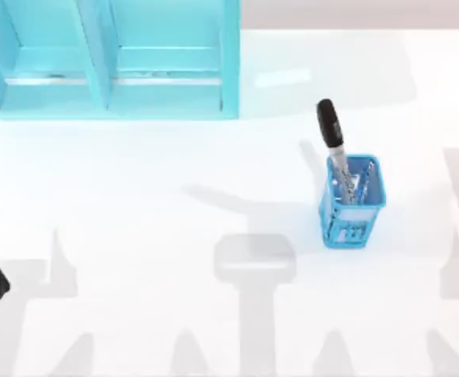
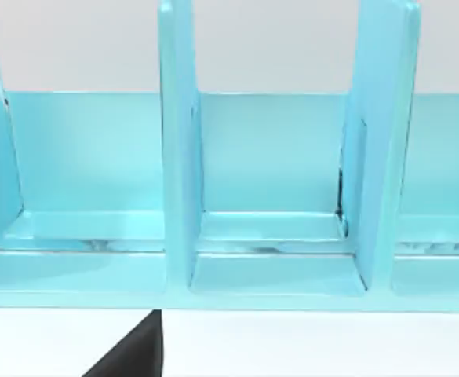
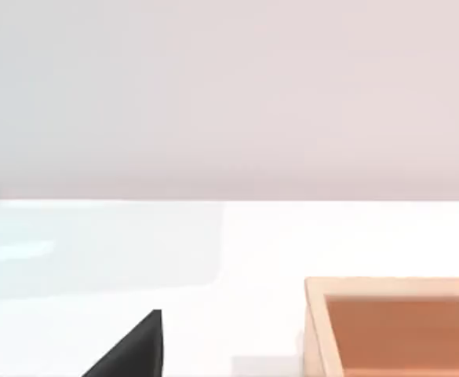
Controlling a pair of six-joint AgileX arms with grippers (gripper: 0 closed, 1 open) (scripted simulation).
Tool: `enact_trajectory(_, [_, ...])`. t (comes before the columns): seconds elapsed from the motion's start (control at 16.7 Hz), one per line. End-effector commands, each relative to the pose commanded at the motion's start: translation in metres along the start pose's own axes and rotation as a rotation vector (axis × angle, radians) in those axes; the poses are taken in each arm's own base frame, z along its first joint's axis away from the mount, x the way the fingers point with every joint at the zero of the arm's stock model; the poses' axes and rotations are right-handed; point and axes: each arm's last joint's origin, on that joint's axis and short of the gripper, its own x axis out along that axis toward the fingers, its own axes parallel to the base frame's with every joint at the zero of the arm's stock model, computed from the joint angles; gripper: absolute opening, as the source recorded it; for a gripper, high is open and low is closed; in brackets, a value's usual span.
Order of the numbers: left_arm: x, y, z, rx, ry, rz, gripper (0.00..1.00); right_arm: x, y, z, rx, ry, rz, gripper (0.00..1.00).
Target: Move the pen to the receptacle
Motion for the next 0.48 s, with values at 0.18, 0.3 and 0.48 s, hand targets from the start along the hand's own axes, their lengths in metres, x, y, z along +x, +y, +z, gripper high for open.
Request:
enact_trajectory(0.18, [0.000,0.000,0.000,0.000,0.000,0.000,1.00,0.000,0.000,0.000,-0.003,0.007,0.007,1.00])
enact_trajectory(0.3, [0.000,0.000,0.000,0.000,0.000,0.000,1.00,0.002,0.002,0.005,-0.015,0.035,0.039,1.00])
enact_trajectory(0.48, [0.000,0.000,0.000,0.000,0.000,0.000,1.00,0.010,0.006,0.017,-0.040,0.107,0.122,1.00])
